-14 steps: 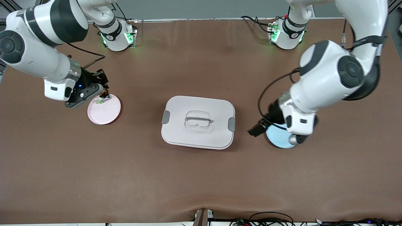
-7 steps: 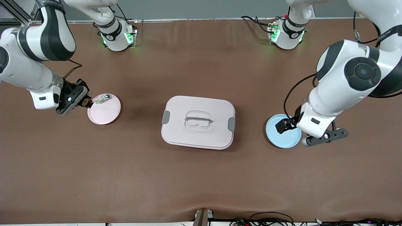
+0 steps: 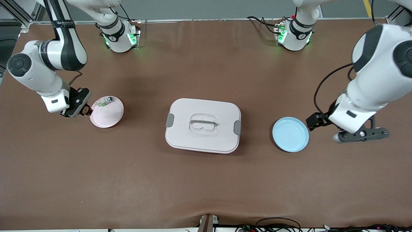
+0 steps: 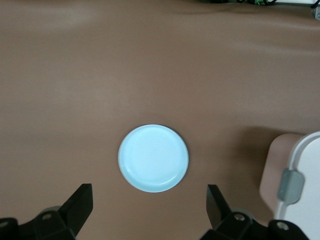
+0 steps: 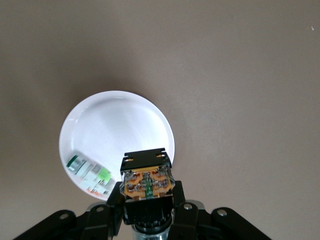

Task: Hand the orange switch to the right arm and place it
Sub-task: 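Move the switch over the pink plate while the left gripper retracts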

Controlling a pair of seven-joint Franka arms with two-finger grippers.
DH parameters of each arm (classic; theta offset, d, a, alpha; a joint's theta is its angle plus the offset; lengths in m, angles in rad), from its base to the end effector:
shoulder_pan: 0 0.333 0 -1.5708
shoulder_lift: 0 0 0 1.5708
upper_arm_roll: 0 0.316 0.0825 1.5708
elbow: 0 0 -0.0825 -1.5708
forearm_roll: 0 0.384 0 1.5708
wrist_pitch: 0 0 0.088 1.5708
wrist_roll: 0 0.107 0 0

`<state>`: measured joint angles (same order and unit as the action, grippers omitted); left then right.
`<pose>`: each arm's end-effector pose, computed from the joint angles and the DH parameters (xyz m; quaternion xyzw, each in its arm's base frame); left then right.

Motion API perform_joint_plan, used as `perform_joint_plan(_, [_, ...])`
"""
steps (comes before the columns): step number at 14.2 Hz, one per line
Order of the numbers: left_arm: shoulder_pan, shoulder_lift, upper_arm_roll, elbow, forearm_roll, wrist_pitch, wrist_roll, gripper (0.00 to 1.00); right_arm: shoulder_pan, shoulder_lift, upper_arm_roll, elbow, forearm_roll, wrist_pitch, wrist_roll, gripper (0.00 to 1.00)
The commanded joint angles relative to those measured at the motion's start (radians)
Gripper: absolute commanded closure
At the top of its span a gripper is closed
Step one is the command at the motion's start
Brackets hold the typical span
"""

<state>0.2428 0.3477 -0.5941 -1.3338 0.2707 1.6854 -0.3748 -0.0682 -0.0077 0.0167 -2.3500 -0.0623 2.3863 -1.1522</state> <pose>0.6412 -0.1393 0.5659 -0.9986 -0.0173 -0.0421 0.0261 0.5048 -0.0266 0.3380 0.8401 0.5415 0.0057 0.0305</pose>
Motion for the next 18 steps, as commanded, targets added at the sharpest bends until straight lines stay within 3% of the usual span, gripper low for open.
perform_joint_plan(1, [0.01,-0.061,-0.006,-0.015,0.007,-0.068,0.043,0.0,-0.024,0.014,0.014,-0.071,-0.022,0.109,-0.02,1.0])
perform_joint_plan(5, [0.015,-0.108,0.002,-0.015,-0.011,-0.177,0.075,0.0,-0.018,0.095,0.014,-0.071,-0.031,0.155,-0.02,1.0])
perform_joint_plan(6, [0.009,-0.139,0.037,-0.024,-0.072,-0.179,0.097,0.0,-0.016,0.118,0.014,-0.068,-0.039,0.162,-0.02,1.0])
perform_joint_plan(9, [-0.167,-0.243,0.334,-0.083,-0.226,-0.179,0.118,0.0,-0.019,0.181,0.014,-0.066,-0.08,0.229,-0.02,1.0])
perform_joint_plan(10, [-0.201,-0.268,0.397,-0.102,-0.249,-0.178,0.138,0.0,-0.019,0.202,0.014,-0.064,-0.082,0.243,-0.02,1.0])
perform_joint_plan(14, [-0.305,-0.366,0.551,-0.212,-0.263,-0.17,0.188,0.0,-0.018,0.258,0.014,-0.061,-0.119,0.298,-0.018,1.0])
perform_joint_plan(18, [-0.313,-0.369,0.559,-0.206,-0.26,-0.167,0.172,0.0,-0.015,0.29,0.014,-0.063,-0.119,0.315,-0.018,1.0])
